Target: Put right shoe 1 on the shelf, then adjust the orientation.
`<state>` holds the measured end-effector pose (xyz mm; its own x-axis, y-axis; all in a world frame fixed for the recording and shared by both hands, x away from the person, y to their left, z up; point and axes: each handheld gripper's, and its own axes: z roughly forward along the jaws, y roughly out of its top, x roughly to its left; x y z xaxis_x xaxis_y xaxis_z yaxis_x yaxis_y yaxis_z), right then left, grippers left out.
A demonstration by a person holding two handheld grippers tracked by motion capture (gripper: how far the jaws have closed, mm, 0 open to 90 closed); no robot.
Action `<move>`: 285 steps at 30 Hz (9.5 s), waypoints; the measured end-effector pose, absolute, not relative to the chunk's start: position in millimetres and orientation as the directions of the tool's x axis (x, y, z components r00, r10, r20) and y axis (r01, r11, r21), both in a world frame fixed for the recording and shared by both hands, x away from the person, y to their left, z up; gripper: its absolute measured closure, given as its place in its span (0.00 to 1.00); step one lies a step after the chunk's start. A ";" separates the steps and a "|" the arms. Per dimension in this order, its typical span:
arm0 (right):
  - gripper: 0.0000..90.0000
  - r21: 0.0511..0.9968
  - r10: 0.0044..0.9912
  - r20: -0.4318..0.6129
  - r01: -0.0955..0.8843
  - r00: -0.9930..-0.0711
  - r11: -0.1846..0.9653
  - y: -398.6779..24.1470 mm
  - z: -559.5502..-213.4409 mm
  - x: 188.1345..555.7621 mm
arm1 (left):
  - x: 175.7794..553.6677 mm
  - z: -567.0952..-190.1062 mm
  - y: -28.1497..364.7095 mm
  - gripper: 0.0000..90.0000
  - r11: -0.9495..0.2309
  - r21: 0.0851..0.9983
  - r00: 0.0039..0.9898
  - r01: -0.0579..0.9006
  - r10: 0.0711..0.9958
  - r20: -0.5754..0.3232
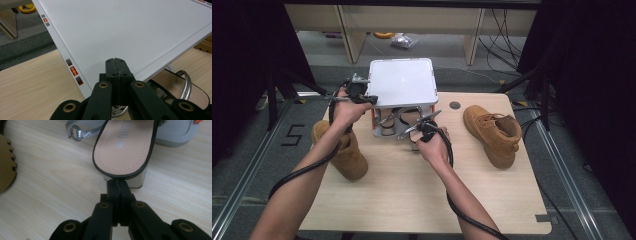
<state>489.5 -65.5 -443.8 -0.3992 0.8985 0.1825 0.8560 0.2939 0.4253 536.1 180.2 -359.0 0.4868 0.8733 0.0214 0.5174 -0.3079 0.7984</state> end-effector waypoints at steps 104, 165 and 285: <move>0.41 0.591 0.966 0.128 0.799 -0.227 0.110 -53.4 -455.1 515.5 | 534.0 -359.4 177.6 1.00 -0.312 0.805 0.492 0.505 0.870 0.028; 1.00 0.628 0.929 0.114 0.750 -0.351 0.207 -54.4 -458.1 524.0 | 534.8 -360.1 179.6 1.00 -0.307 0.808 0.501 0.503 0.865 0.017; 0.48 0.640 0.917 0.131 0.739 -0.378 0.213 -180.4 -475.5 414.6 | 395.1 -399.1 294.4 0.50 0.022 0.692 0.178 0.722 0.960 -0.216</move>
